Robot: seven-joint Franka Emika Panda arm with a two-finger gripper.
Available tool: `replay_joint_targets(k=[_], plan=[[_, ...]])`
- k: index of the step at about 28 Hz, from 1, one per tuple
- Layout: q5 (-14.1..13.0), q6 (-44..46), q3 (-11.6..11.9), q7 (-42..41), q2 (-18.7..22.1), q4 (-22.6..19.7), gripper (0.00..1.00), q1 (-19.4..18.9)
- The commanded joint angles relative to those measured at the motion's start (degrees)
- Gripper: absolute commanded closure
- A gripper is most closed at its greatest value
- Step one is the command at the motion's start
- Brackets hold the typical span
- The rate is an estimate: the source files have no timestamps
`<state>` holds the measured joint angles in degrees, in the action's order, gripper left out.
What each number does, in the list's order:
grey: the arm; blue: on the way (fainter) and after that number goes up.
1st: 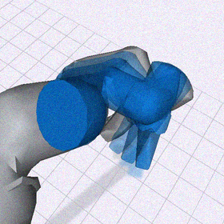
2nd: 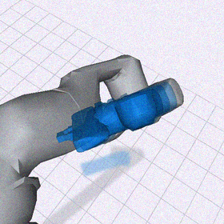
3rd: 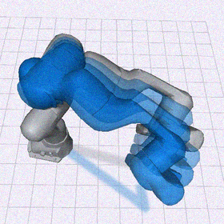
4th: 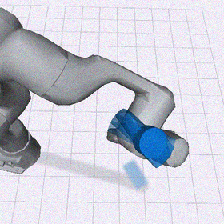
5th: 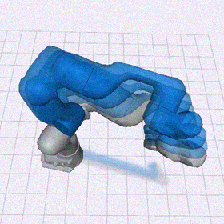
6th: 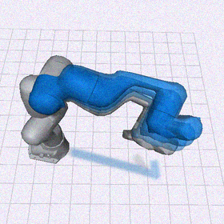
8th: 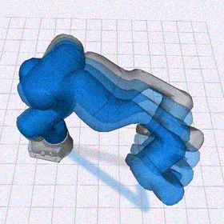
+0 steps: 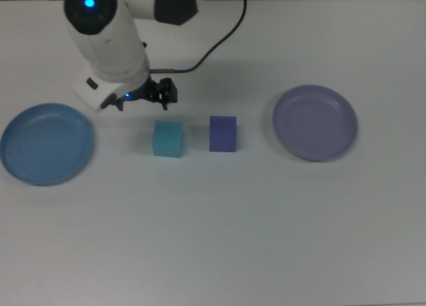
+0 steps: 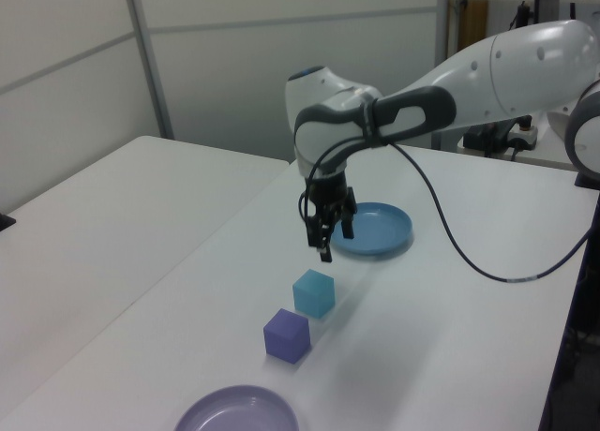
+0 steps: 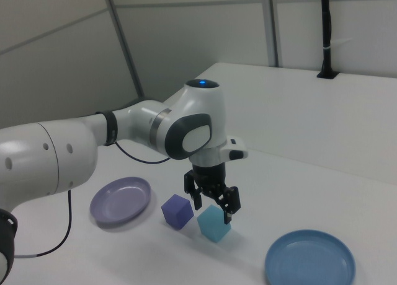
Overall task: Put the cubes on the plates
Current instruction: 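Move the gripper down over the light-blue cube, then close the gripper on the light-blue cube, then lift the light-blue cube and carry it over the blue plate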
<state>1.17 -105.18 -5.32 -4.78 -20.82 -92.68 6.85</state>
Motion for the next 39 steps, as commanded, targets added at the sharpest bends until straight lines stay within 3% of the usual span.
replay_joint_targets(k=[1, 4, 16, 20, 21, 22, 26, 30, 32, 37, 39], plan=[[3.13, -5.47, 0.31, 6.88, -2.11, -2.07, 0.00, -3.24], [5.77, -6.09, 0.31, 9.26, -3.79, -2.07, 0.00, -4.74], [6.04, -6.79, 0.31, 9.96, -5.63, -1.90, 0.00, -5.53], [6.04, -7.41, 0.49, 9.97, -6.25, -1.45, 0.25, -5.44], [5.87, -8.63, 0.66, 10.05, -6.25, -1.45, 0.38, -5.36], [5.78, -8.99, 0.67, 10.14, -6.25, -1.45, 0.45, -5.18], [5.69, -8.99, 0.75, 10.14, -6.16, -1.11, 0.66, -5.01], [5.34, -7.42, 1.10, 10.14, -4.50, 1.09, 0.66, -3.69], [4.37, -5.66, 1.19, 10.05, -1.16, 1.62, 0.66, -1.15], [-0.80, -3.46, 1.37, 10.14, 3.67, 1.97, 0.65, 3.51], [-1.17, -2.23, 1.37, 10.23, 4.03, 2.24, 0.65, 4.83]])
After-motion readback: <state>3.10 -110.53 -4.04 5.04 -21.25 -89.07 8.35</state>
